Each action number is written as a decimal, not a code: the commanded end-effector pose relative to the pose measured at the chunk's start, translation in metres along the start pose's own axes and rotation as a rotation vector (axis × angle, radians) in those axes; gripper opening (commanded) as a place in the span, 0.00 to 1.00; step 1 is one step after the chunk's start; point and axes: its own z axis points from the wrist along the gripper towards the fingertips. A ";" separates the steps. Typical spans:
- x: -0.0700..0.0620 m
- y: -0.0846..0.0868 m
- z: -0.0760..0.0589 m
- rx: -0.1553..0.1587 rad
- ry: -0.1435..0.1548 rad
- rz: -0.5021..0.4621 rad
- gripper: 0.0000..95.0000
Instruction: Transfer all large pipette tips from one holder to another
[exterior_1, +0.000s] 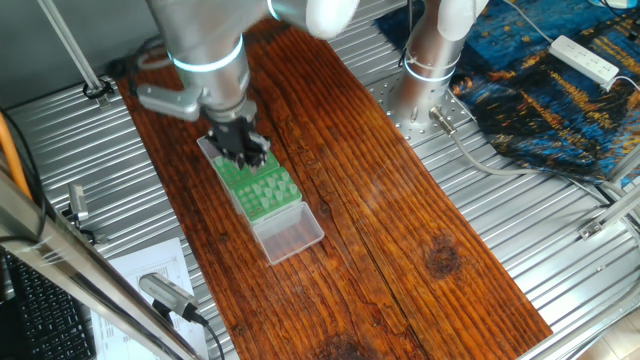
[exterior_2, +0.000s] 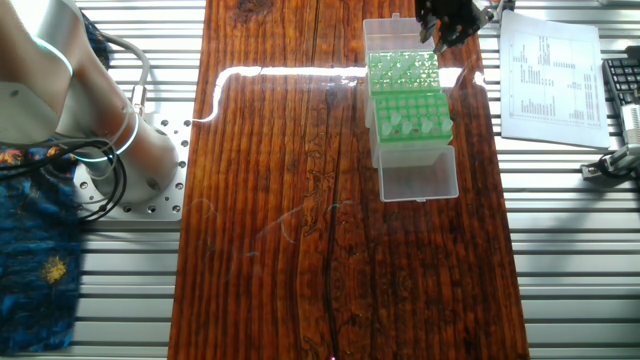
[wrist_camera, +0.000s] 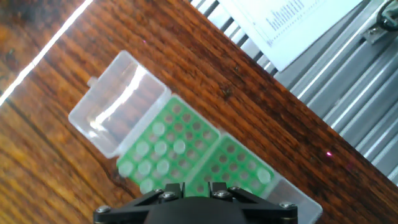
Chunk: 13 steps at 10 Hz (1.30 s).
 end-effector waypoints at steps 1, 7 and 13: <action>-0.011 0.008 0.011 0.004 -0.001 0.001 0.20; -0.014 0.023 0.043 0.009 -0.010 0.009 0.20; -0.021 0.023 0.058 0.015 -0.020 0.028 0.20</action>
